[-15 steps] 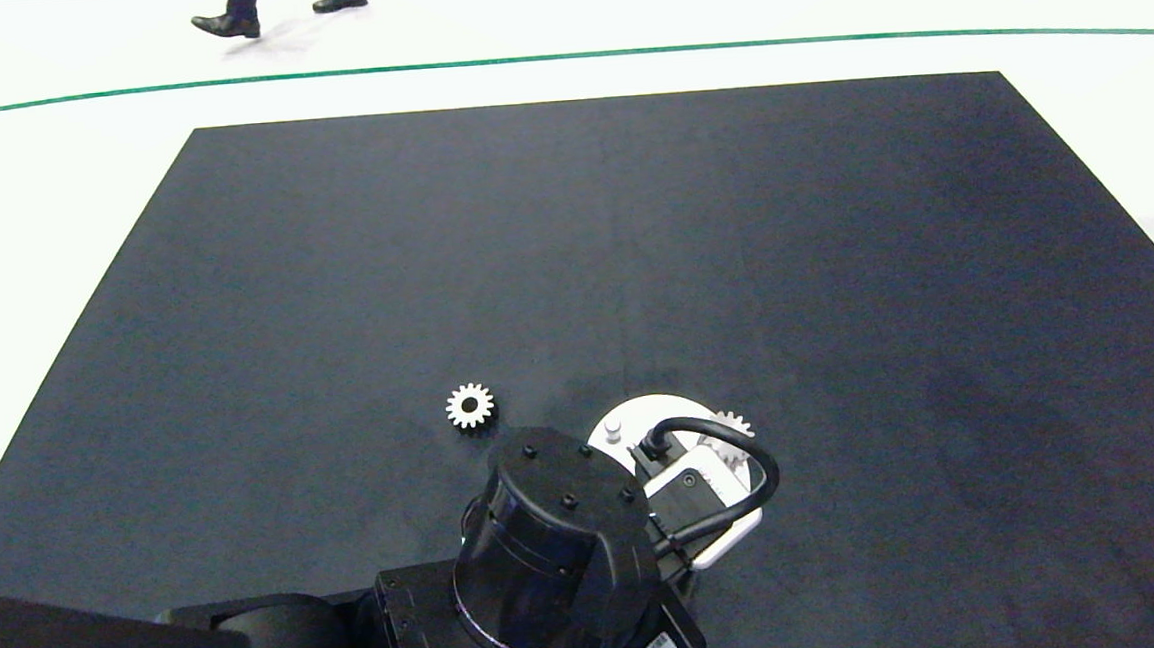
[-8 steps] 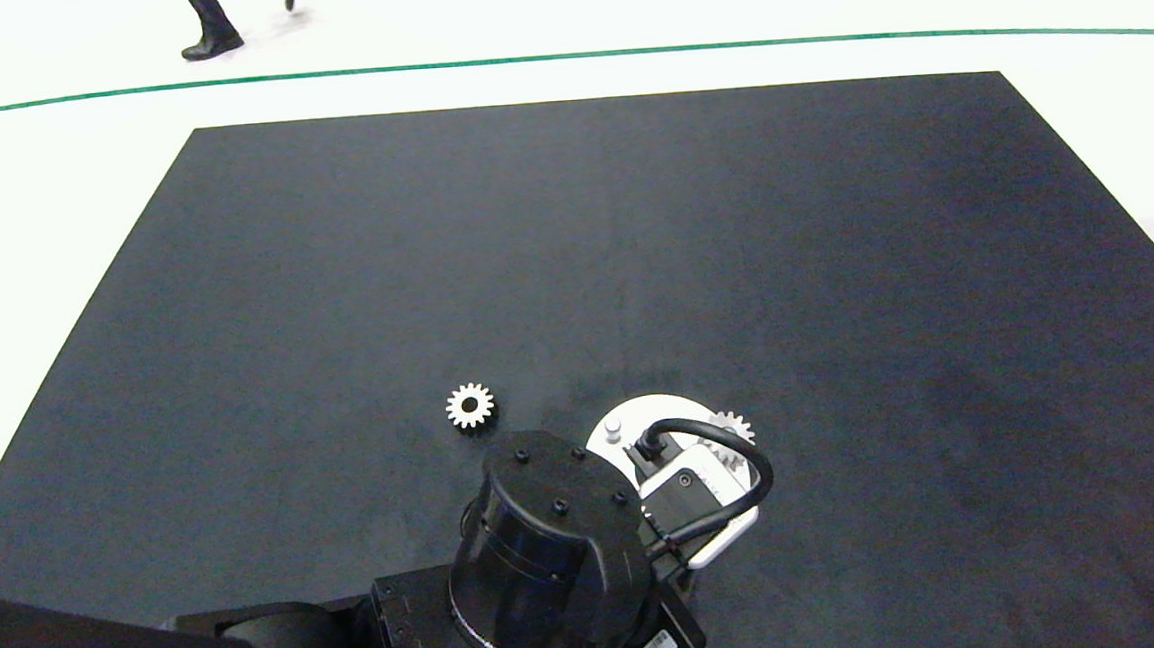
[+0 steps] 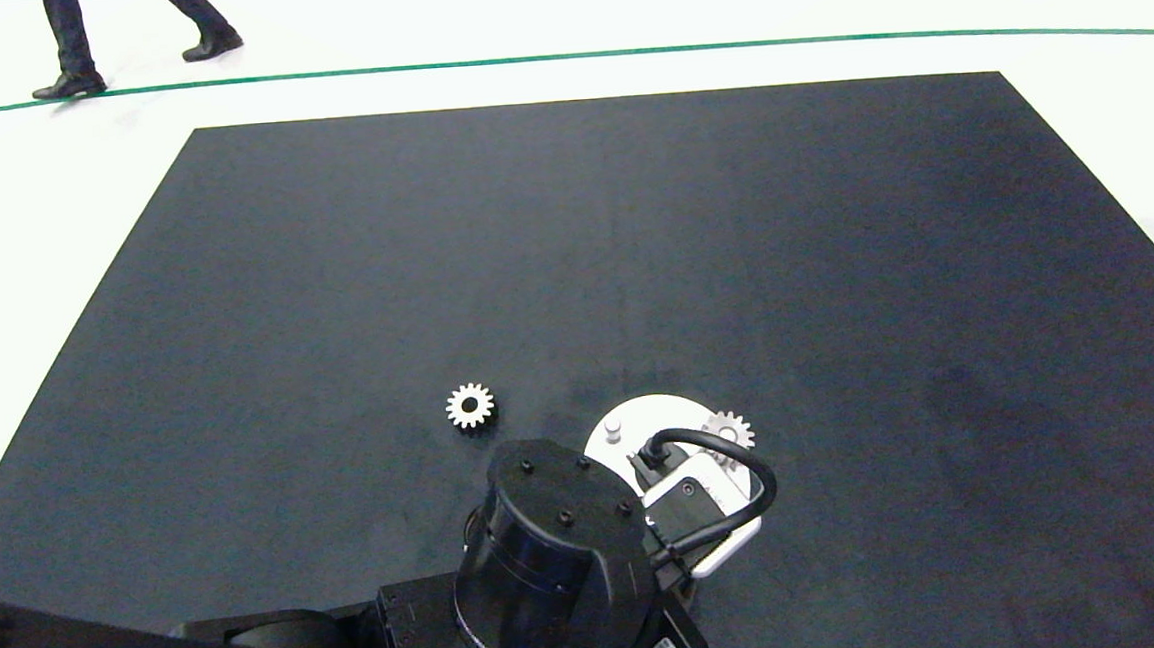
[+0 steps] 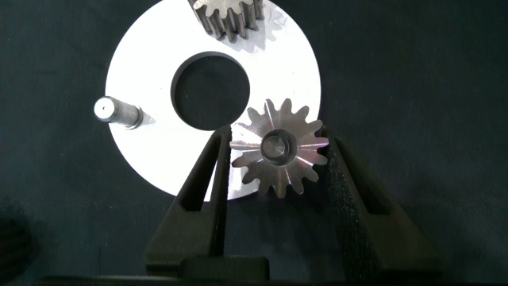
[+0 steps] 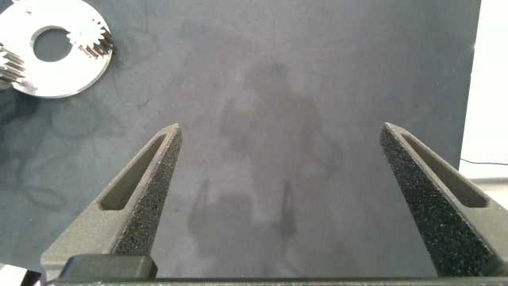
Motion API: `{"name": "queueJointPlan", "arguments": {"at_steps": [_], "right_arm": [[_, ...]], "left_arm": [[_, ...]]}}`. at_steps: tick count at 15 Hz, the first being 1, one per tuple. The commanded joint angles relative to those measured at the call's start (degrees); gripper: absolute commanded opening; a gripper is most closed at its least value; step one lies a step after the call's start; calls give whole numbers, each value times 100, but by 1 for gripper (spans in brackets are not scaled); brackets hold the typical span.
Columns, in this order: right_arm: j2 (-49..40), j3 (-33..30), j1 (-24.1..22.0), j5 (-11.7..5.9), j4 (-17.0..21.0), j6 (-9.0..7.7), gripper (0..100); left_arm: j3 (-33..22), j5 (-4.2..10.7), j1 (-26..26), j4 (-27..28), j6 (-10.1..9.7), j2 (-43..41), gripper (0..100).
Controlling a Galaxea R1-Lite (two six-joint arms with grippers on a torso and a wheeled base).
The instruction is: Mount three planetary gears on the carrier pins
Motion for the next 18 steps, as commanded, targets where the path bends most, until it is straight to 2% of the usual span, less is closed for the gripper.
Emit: {"name": "queueJointPlan", "arguments": {"at_steps": [1, 5, 6, 14, 16, 18], "right_arm": [[-2, 9, 1, -12, 12, -6, 100], [7, 9, 1, -12, 12, -6, 100], [7, 9, 1, -12, 12, -6, 100], [-2, -9, 1, -12, 3, -6, 100], [-37, -18, 1, -12, 3, -6, 100], [-55, -88, 10, -12, 3, -6, 100]], "left_arm": [[-9, 13, 6, -55, 10, 91, 7], [8, 13, 14, -152, 36, 144, 7], [17, 13, 6, -152, 36, 135, 100], [52, 13, -21, -169, 19, 100, 100], [201, 13, 41, -125, 28, -252, 100], [237, 13, 427, 121, 63, -841, 100]]}}
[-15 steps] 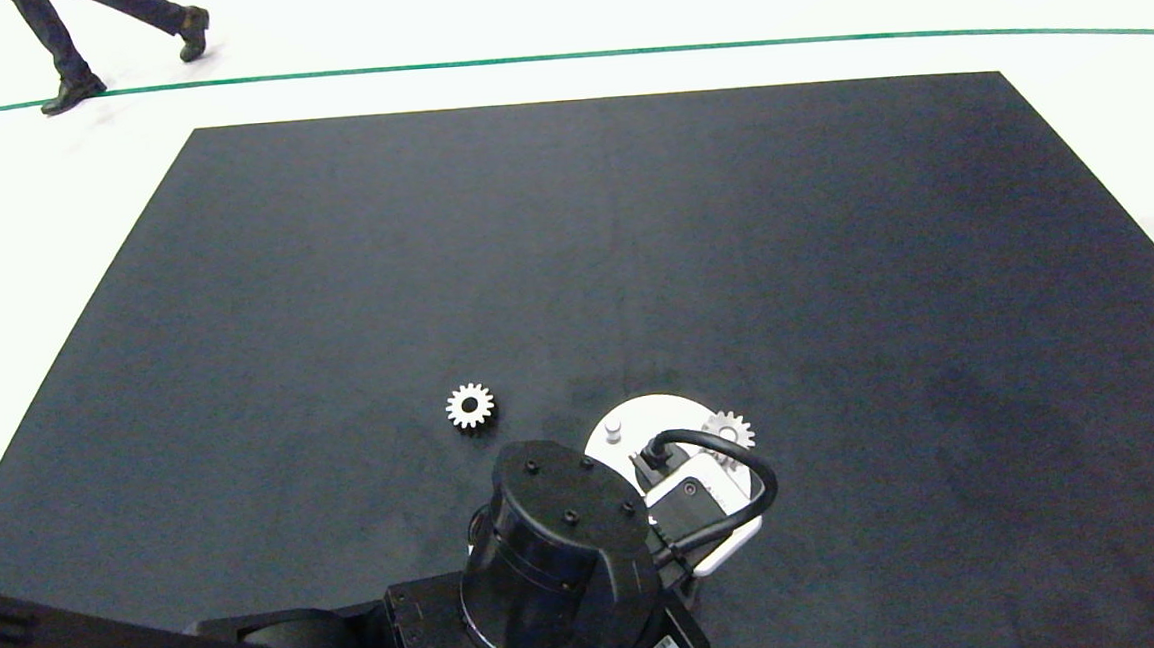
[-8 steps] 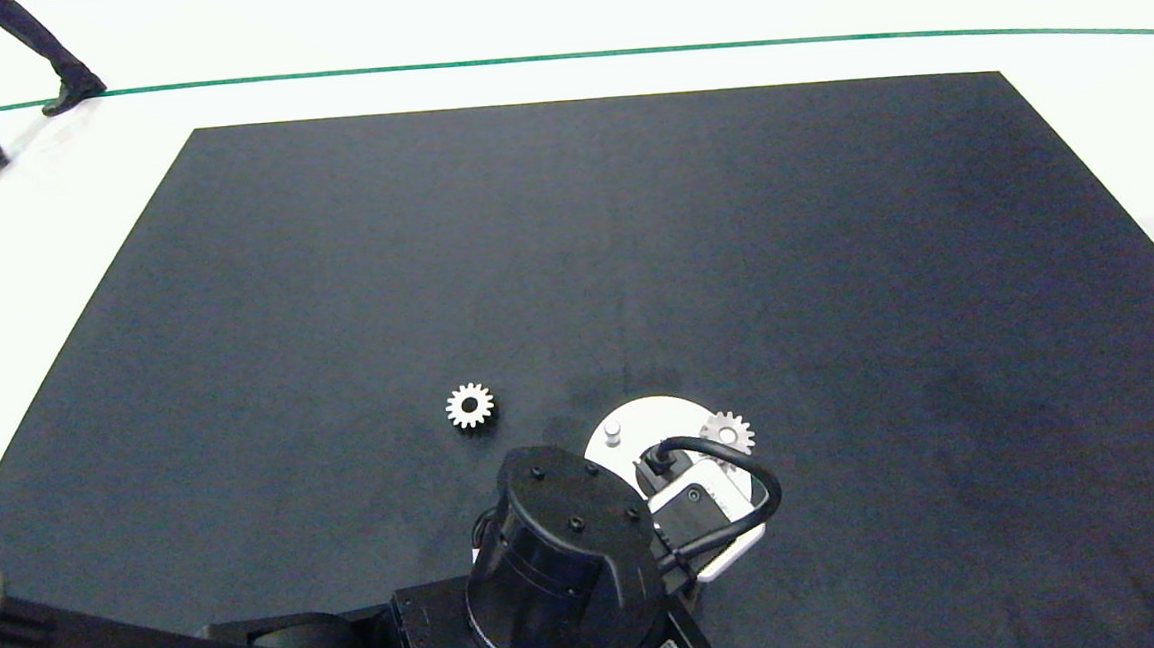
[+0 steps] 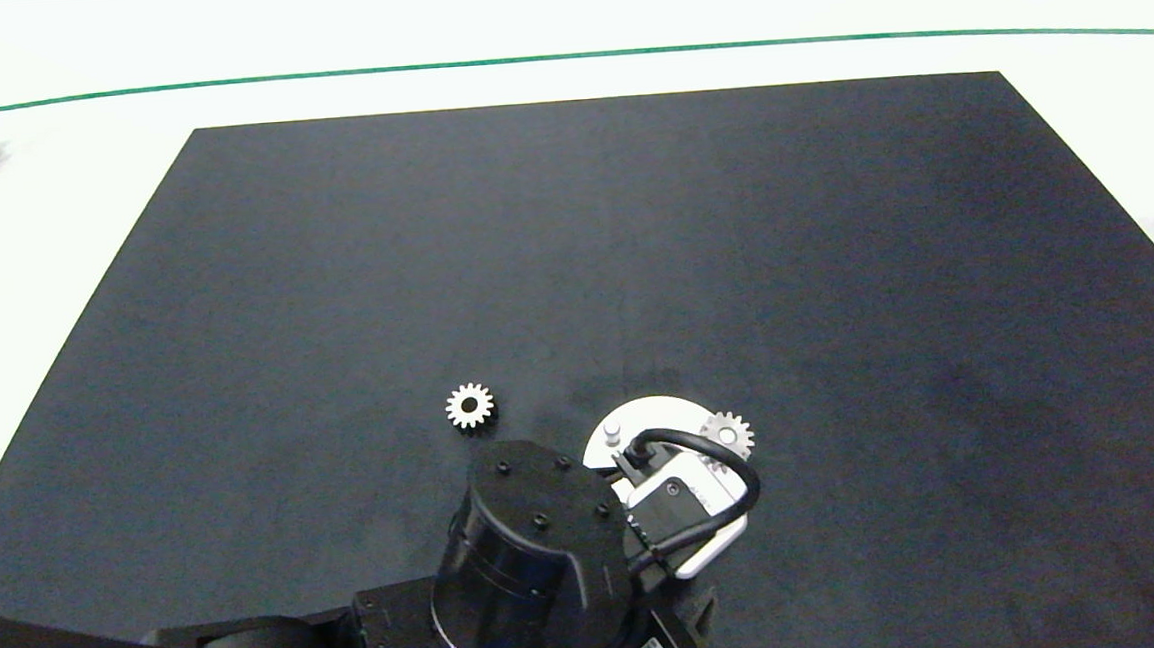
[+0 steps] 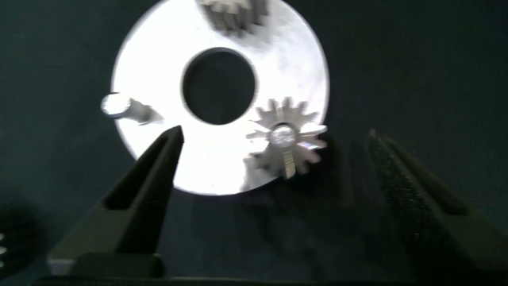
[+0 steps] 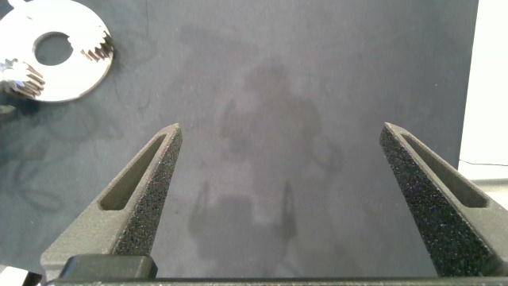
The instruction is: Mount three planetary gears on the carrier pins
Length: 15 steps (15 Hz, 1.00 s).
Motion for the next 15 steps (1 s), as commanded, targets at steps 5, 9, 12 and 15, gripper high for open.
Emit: {"name": "queueJointPlan", "arguments": {"at_steps": [5, 9, 12, 15], "right_arm": [[-27, -26, 67, 11, 9, 3, 100], [-97, -17, 67, 3, 27, -15, 100], [-106, 0, 67, 3, 27, -15, 100], [-124, 44, 76, 3, 27, -15, 100]], "left_arm": [[-440, -40, 1982, 1516, 345, -1894, 100], [-722, -84, 2307, 1542, 362, -1657, 100], [-686, -119, 2281, 1507, 274, -1376, 100], [-678, -146, 2246, 1393, 151, -1068, 100]]}}
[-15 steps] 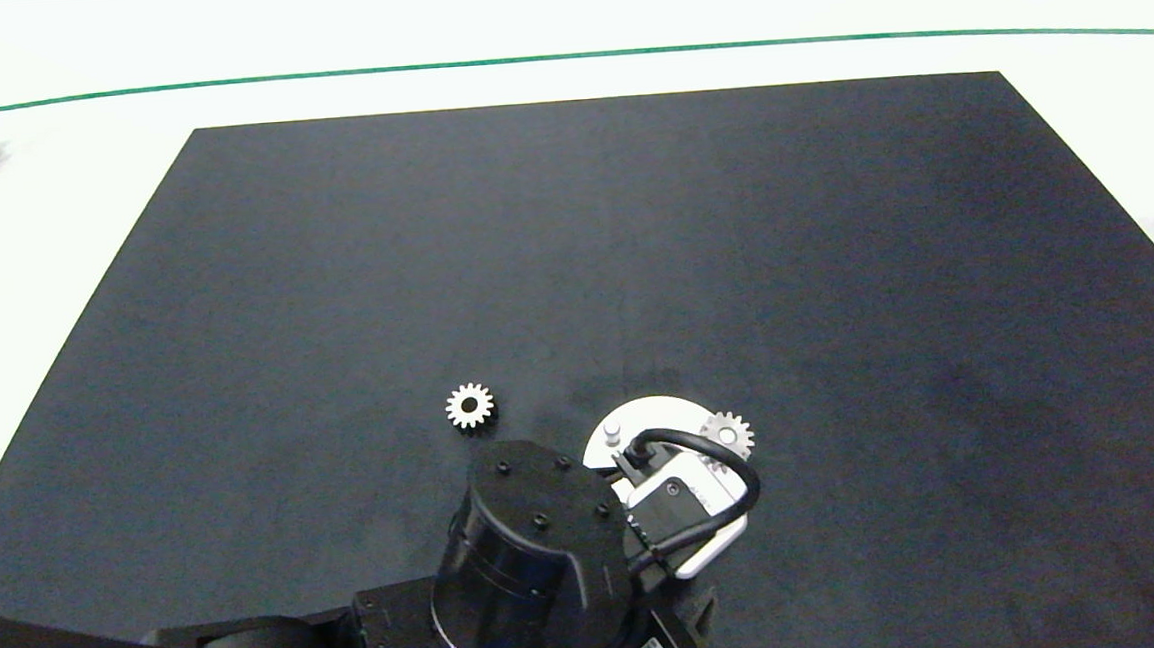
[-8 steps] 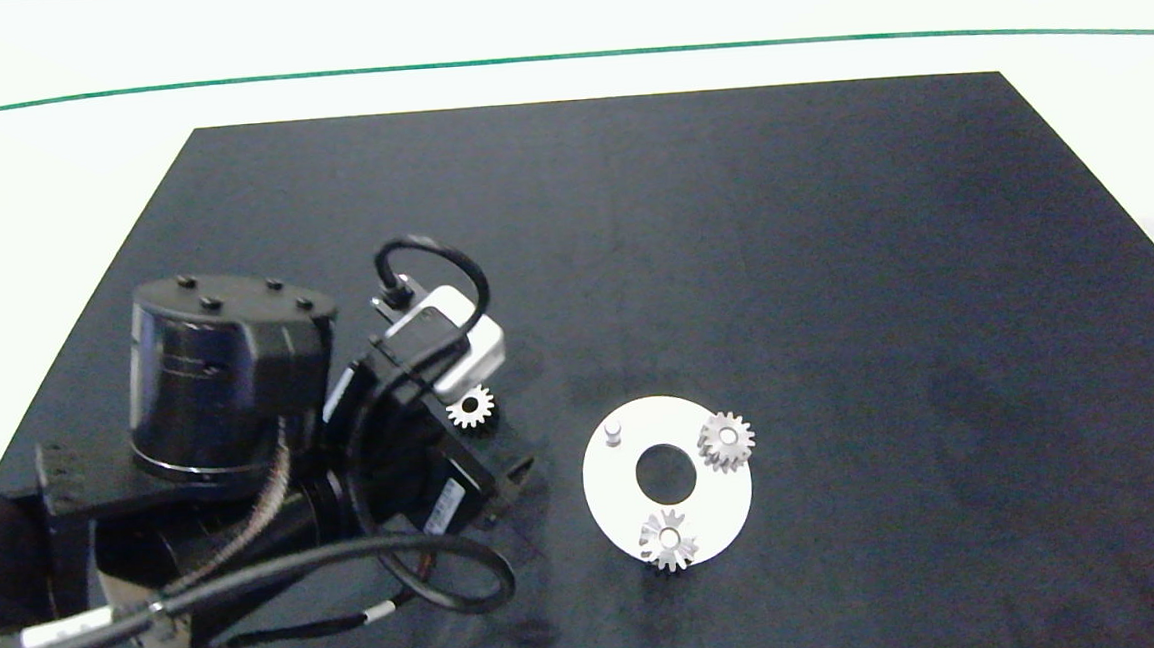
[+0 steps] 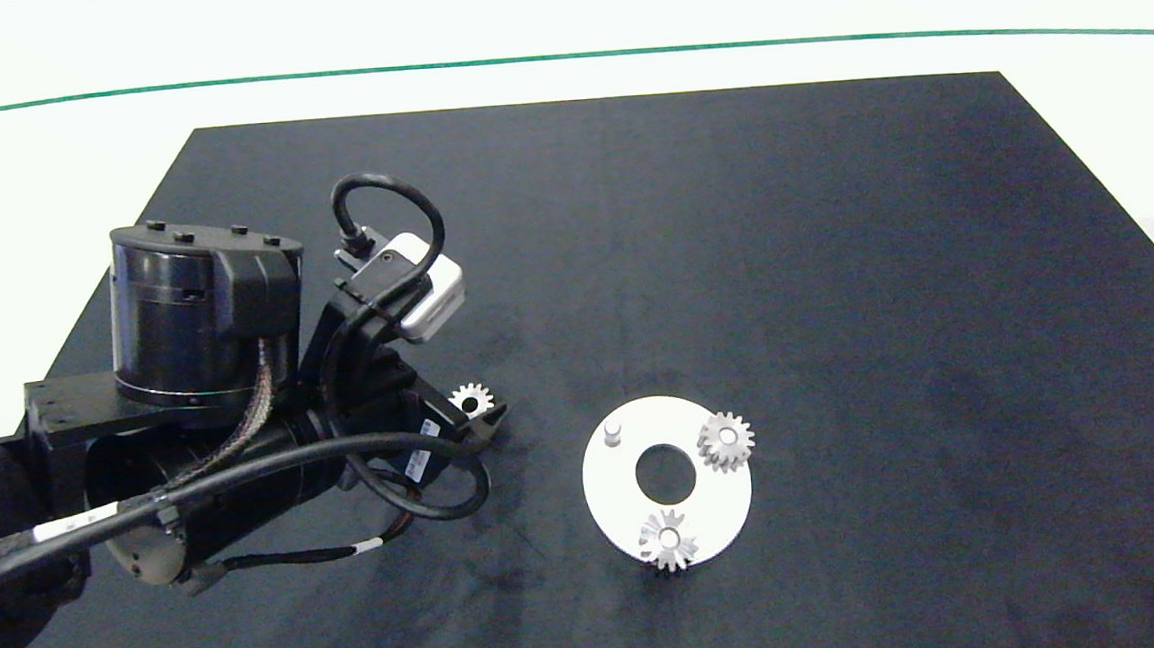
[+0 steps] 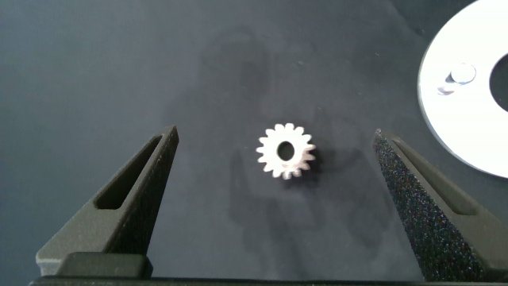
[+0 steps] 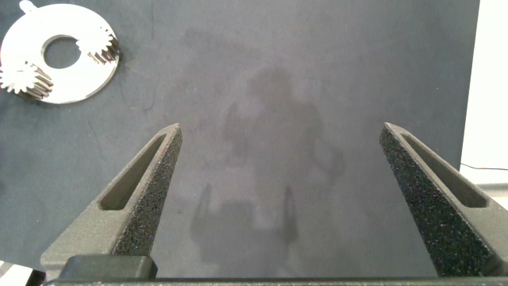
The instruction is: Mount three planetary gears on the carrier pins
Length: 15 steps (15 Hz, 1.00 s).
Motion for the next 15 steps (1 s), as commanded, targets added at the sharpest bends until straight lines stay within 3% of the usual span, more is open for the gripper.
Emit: {"name": "queueJointPlan", "arguments": {"at_steps": [1, 5, 7, 9, 15], "right_arm": [[-14, 19, 10, -14, 10, -9, 100], [-23, 54, 18, -6, 10, -9, 100], [-14, 63, 18, -14, 10, -9, 100], [-14, 63, 18, -6, 10, -9, 100], [-23, 80, 10, -6, 10, -9, 100]], "left_arm": [[11, -6, -23, -190, -39, 450, 100], [11, -32, -23, -392, -30, 705, 100], [20, -208, 3, -427, -39, 792, 100], [29, -269, 65, -436, -39, 872, 100], [81, -841, 408, -471, -39, 872, 100]]}}
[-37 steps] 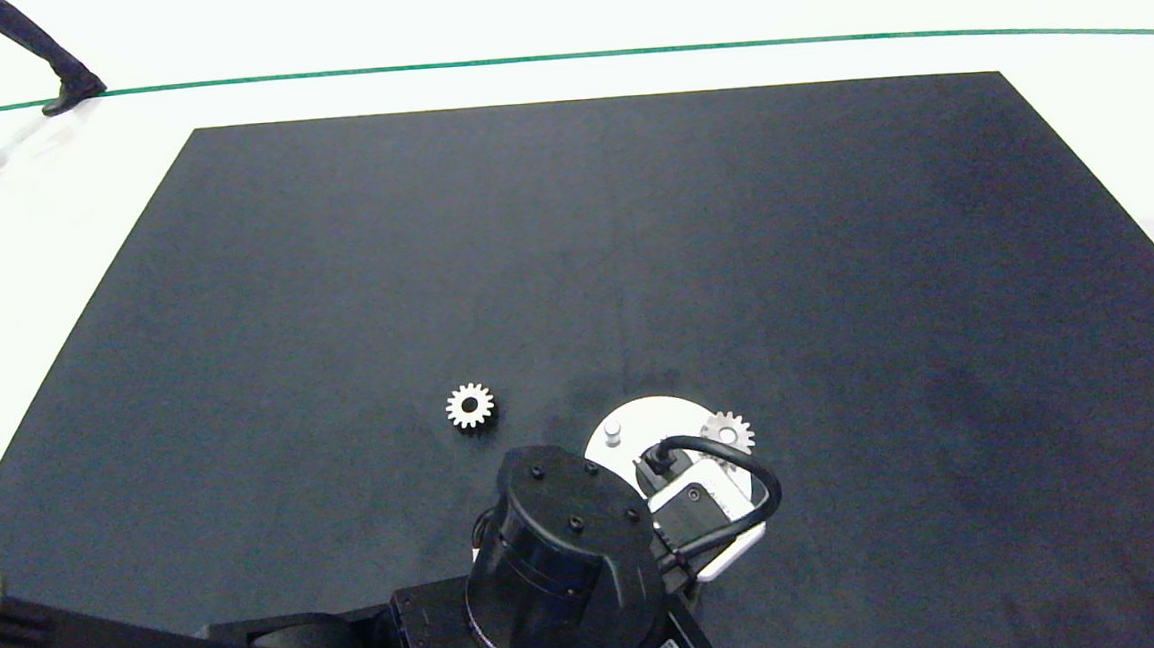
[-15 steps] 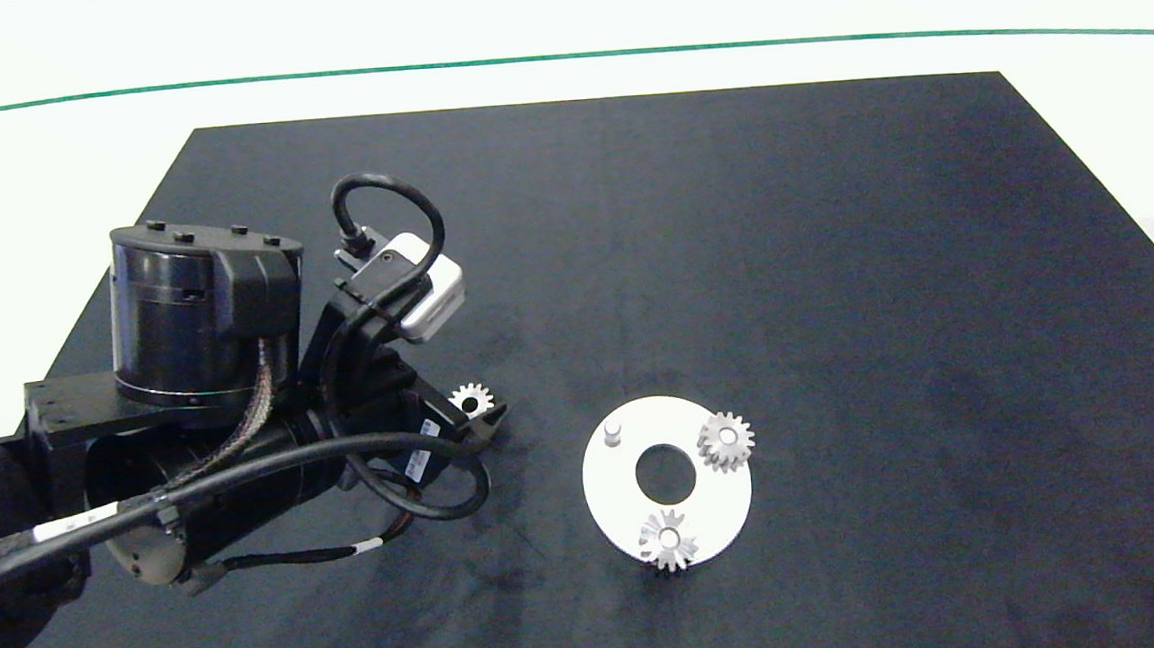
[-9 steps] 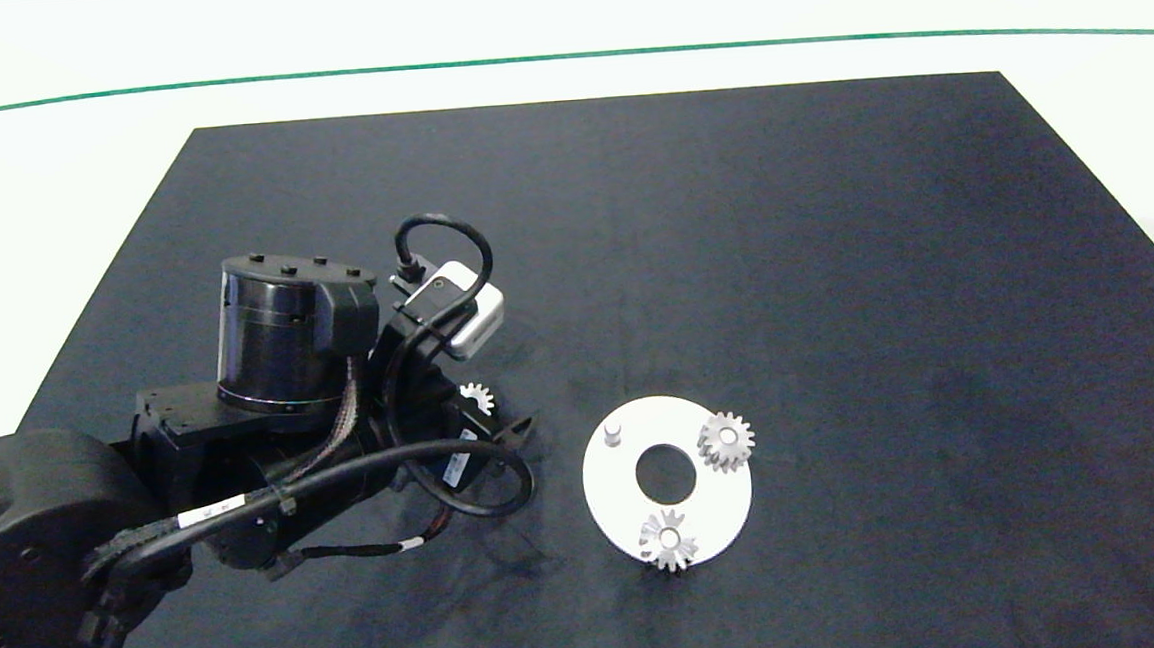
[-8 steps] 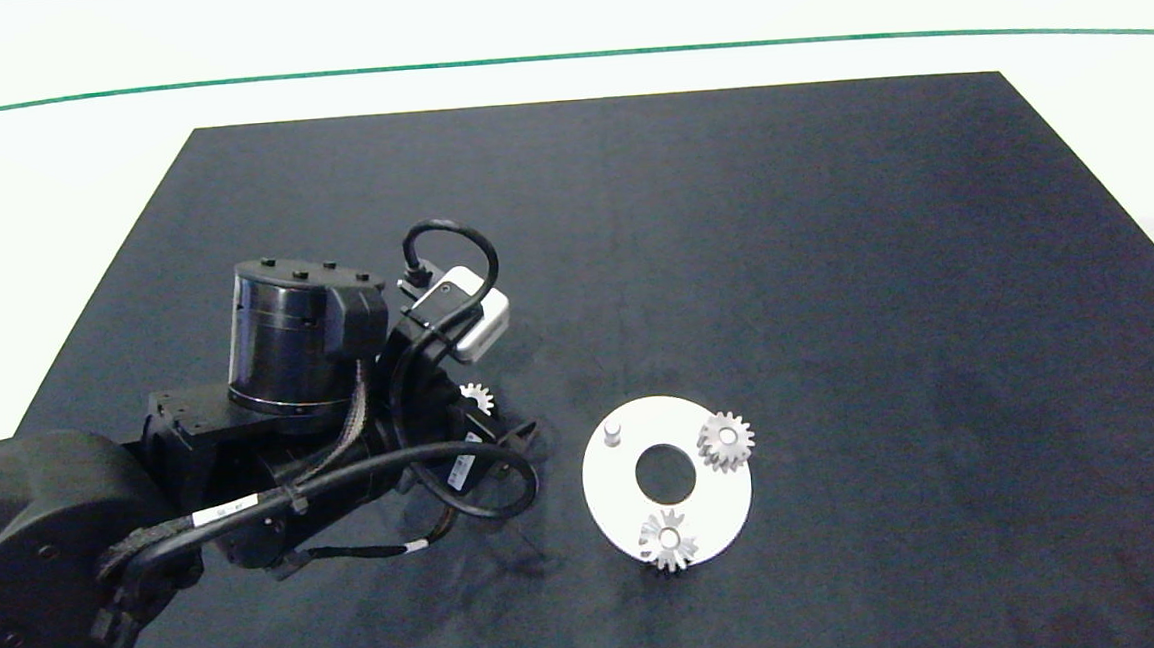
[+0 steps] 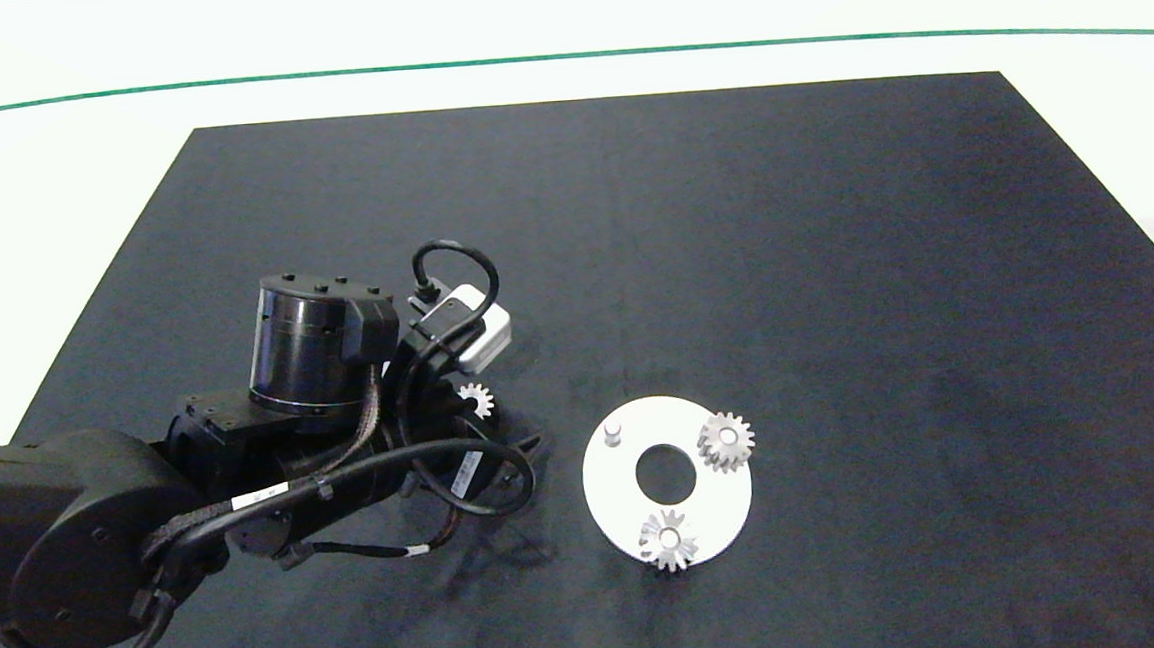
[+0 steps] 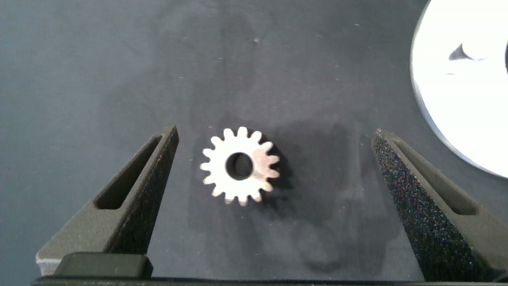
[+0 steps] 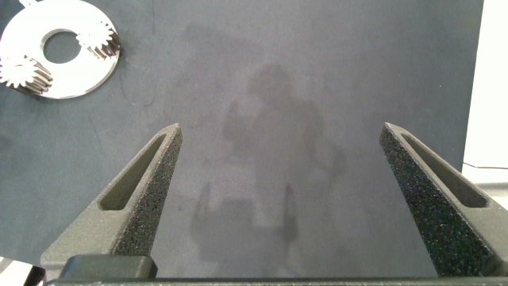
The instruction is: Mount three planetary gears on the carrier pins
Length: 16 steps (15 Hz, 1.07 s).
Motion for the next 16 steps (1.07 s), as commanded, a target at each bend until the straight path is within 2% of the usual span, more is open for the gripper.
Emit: {"name": "queueJointPlan", "arguments": {"at_steps": [1, 8, 13, 16], "right_arm": [[5, 1, -5, -9, 12, -9, 100], [-30, 1, -14, -18, 12, -18, 100], [-47, -8, -22, -18, 12, -26, 100], [-74, 1, -22, -18, 12, -26, 100]], "left_arm": [[18, -130, 196, -14, 13, -9, 100], [379, -508, 371, -392, 31, -36, 100], [590, -534, 345, -700, 40, 17, 100], [563, -534, 327, -735, 48, 88, 94]]}}
